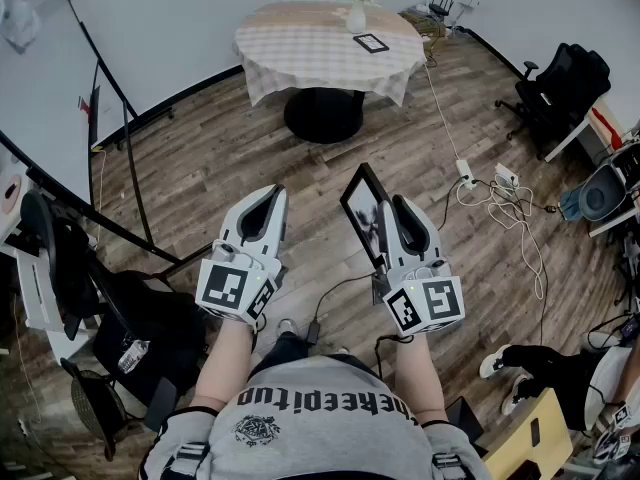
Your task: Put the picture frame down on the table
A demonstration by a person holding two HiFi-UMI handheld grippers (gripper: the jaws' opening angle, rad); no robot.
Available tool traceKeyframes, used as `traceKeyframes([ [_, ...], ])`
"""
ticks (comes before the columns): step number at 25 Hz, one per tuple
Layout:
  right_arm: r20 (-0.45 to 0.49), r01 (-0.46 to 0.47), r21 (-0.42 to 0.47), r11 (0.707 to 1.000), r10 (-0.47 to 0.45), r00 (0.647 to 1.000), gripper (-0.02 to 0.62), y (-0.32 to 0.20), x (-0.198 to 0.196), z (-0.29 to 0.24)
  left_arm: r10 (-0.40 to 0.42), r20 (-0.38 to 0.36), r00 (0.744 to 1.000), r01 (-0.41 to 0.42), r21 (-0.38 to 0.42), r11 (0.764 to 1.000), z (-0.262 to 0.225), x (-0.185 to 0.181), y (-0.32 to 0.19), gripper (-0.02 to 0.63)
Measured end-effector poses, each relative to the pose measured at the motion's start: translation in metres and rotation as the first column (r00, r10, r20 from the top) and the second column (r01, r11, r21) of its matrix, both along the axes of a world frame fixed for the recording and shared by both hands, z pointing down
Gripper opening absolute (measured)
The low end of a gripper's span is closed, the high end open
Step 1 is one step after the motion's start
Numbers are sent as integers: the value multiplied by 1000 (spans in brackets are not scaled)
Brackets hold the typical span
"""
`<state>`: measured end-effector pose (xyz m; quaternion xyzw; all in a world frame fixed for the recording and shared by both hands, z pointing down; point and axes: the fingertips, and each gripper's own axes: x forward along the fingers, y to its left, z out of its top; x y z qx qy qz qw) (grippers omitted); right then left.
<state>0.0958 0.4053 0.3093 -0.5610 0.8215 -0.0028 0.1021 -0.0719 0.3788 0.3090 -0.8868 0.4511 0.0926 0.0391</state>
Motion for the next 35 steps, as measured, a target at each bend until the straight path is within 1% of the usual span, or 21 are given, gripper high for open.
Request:
traceKeyframes([
  [7,-24,10,-2,1000,-10,1000,69,-1,-11,0,3,14,1000,-3,2,1000,3,-6,1,15],
  [10,-11,1,-7,1000,-1,1000,69,-6,-16,2,3,11,1000,-3,-3,1000,5,-13,-5,15],
  [18,-38,1,-18,1000,-2,999,69,-26,-34,4,8,-7,1000,-8,-19,1000,7,-32,-25,15],
  [25,-44,-16,-8,1000,16,999,69,-49,-64,2,26,-15,1000,-26,-7,1000,5,-64,-49,15],
  [30,-23,-39,-3,999,39,999,69,-67,-86,0,50,-11,999,-50,-6,999,3,-85,-70,15],
  [35,-21,-45,-9,999,45,999,69,-85,-97,4,79,-16,997,-79,-10,997,8,-90,-91,15],
])
